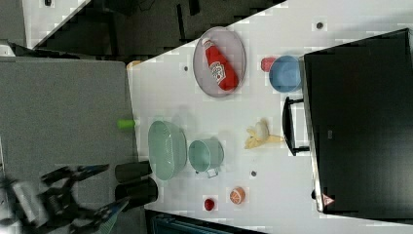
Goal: Pick banana from table and place on oven.
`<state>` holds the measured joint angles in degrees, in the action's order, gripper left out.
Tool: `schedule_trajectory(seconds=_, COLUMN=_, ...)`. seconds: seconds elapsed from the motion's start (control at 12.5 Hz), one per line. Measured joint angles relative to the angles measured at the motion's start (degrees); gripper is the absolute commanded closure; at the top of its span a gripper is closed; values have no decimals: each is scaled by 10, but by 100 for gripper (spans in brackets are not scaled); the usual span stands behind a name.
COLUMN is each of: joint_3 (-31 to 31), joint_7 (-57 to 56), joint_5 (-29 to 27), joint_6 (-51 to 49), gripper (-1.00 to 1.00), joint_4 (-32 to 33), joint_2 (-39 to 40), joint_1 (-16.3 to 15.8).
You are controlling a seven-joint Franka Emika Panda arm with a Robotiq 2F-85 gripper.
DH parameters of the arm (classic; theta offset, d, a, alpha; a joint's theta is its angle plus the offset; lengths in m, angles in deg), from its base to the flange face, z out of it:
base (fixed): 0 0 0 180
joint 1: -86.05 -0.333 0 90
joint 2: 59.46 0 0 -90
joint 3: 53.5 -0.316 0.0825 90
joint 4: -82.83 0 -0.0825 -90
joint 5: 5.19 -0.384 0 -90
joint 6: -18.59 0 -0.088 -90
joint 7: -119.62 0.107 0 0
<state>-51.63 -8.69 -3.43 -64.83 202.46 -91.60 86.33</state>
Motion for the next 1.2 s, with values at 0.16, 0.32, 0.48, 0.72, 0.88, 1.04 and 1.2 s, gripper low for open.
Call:
schedule_trajectory(seconds=0.16, joint_3=-3, joint_7=3, joint_5=4, joint_6=68, gripper=-100, joint_4=47, joint_2=52, joint_1=0)
schedule_trajectory(seconds=0.32, joint_3=3, joint_7=3, joint_5=10, joint_6=144, gripper=-100, joint_4=100, joint_2=120, joint_1=0)
schedule_trajectory(seconds=0.48, joint_3=3, joint_7=4, joint_5=2, joint_6=205, gripper=-100, joint_4=141, joint_2=185, joint_1=10)
schedule_trajectory(seconds=0.72, joint_3=2, joint_7=5, joint_5=-10, joint_6=300, gripper=-100, joint_4=186, joint_2=267, joint_1=15)
schedule_trajectory(seconds=0.88, joint_3=5, joint_7=5, joint_5=-1, joint_6=386, gripper=-100, joint_4=208, joint_2=322, joint_1=8)
schedule_trajectory(seconds=1.04, joint_3=11, joint_7=5, joint_5=-3, joint_6=436, gripper=-100, joint_4=203, joint_2=372, joint_1=1)
schedule_trajectory(seconds=1.2, joint_3=19, joint_7=5, joint_5=-1, joint_6=485, gripper=-100, joint_4=204, joint_2=404, joint_1=0)
